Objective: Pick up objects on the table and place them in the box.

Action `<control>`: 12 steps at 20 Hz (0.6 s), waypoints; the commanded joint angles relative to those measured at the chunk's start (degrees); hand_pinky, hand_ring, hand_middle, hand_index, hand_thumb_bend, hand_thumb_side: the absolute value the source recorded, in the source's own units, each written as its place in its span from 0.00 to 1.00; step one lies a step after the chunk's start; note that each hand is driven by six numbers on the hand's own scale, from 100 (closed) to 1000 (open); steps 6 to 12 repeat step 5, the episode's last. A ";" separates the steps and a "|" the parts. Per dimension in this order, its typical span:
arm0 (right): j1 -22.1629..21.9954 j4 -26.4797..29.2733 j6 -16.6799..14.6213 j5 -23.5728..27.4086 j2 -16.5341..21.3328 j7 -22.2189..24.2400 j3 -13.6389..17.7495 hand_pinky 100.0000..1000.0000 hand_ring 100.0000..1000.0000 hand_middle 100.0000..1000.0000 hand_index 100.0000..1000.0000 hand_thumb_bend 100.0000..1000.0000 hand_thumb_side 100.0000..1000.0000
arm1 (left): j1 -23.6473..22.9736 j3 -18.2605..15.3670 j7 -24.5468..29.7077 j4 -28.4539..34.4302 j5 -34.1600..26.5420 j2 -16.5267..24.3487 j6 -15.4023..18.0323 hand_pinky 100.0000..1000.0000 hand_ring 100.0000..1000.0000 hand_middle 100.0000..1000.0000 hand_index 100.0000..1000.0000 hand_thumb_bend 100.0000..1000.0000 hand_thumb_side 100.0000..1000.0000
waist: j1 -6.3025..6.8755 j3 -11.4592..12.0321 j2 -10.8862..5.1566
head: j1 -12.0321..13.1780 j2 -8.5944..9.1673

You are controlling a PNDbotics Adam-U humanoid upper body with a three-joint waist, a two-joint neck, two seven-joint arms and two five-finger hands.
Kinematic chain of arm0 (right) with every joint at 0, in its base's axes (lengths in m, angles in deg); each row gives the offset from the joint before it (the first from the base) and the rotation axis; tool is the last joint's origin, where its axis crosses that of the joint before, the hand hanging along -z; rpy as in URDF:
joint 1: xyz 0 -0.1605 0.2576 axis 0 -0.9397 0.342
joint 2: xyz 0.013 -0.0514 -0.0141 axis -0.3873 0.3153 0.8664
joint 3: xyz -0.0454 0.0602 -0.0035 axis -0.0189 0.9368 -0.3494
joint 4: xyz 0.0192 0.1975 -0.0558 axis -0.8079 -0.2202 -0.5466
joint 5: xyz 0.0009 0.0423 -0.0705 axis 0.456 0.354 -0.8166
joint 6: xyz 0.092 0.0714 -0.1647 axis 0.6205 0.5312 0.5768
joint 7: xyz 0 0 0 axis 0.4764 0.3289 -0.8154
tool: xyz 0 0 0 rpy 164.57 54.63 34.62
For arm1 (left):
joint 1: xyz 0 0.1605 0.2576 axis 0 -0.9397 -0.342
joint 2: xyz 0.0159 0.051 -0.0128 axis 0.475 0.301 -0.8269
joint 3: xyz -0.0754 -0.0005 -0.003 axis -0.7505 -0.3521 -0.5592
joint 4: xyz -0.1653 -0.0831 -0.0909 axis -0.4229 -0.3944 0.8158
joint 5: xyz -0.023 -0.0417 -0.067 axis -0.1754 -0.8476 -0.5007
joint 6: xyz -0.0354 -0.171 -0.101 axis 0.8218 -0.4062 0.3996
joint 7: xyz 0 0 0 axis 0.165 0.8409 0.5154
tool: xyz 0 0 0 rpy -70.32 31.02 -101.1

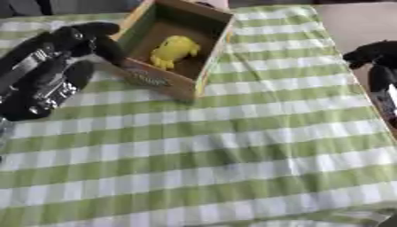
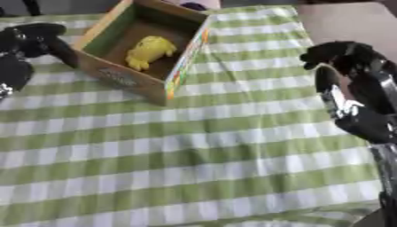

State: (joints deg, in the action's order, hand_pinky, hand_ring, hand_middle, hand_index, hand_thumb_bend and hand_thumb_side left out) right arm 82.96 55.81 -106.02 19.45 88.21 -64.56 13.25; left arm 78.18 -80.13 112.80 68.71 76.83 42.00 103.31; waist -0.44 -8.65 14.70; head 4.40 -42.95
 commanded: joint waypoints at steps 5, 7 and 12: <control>-0.02 0.11 0.06 -0.73 0.15 0.53 0.49 0.76 0.70 0.51 0.72 0.00 0.47 | -1.89 -0.07 5.98 1.12 0.11 -4.79 -1.98 0.68 0.62 0.63 0.96 0.00 0.88 | -0.14 0.83 -1.31 | 0.04 -1.16; -0.02 0.11 0.06 -0.73 0.15 0.53 0.49 0.76 0.70 0.51 0.72 0.00 0.47 | -1.89 -0.07 5.98 1.12 0.11 -4.79 -1.98 0.68 0.62 0.63 0.96 0.00 0.88 | -0.14 0.83 -1.31 | 0.04 -1.16; -0.02 0.11 0.06 -0.73 0.15 0.53 0.49 0.76 0.70 0.51 0.72 0.00 0.47 | -1.89 -0.07 5.98 1.12 0.11 -4.79 -1.98 0.68 0.62 0.63 0.96 0.00 0.88 | -0.14 0.83 -1.31 | 0.04 -1.16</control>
